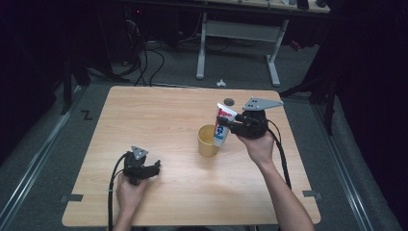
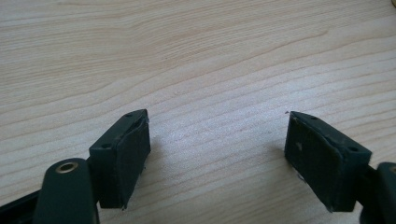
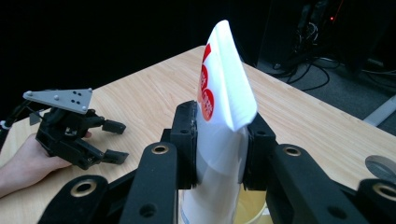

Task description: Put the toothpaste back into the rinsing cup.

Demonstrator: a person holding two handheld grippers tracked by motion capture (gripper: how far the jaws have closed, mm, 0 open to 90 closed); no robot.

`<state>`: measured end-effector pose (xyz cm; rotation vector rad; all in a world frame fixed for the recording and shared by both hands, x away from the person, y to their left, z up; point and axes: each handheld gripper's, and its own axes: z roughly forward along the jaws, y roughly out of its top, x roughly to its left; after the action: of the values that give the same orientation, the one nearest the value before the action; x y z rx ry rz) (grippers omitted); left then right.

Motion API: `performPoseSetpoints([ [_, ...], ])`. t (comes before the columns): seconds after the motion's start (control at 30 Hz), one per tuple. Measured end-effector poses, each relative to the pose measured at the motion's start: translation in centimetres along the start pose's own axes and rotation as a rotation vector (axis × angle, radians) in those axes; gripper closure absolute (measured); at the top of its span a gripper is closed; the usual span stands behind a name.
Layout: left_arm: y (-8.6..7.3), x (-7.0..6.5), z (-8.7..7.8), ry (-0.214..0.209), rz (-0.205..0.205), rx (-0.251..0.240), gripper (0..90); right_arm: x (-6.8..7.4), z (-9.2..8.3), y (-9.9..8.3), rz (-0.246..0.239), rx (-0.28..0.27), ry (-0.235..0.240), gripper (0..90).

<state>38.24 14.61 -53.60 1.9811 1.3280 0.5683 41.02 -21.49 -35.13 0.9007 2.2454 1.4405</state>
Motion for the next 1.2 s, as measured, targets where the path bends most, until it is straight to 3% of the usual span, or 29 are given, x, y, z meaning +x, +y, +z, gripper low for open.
performPoseSetpoints([
  [0.43,0.0,0.0,0.0,0.000,-0.001,-0.001,22.7,0.0,0.9,0.6,0.003,-0.016,-0.010,71.3],
  [0.77,0.0,0.0,0.0,0.000,-0.001,-0.001,22.8,-0.5,2.4,0.5,0.001,0.010,-0.038,71.4],
  [1.2,0.0,0.0,0.0,-0.001,0.000,0.000,22.7,-1.3,3.9,-0.1,0.036,0.017,-0.048,71.3],
])
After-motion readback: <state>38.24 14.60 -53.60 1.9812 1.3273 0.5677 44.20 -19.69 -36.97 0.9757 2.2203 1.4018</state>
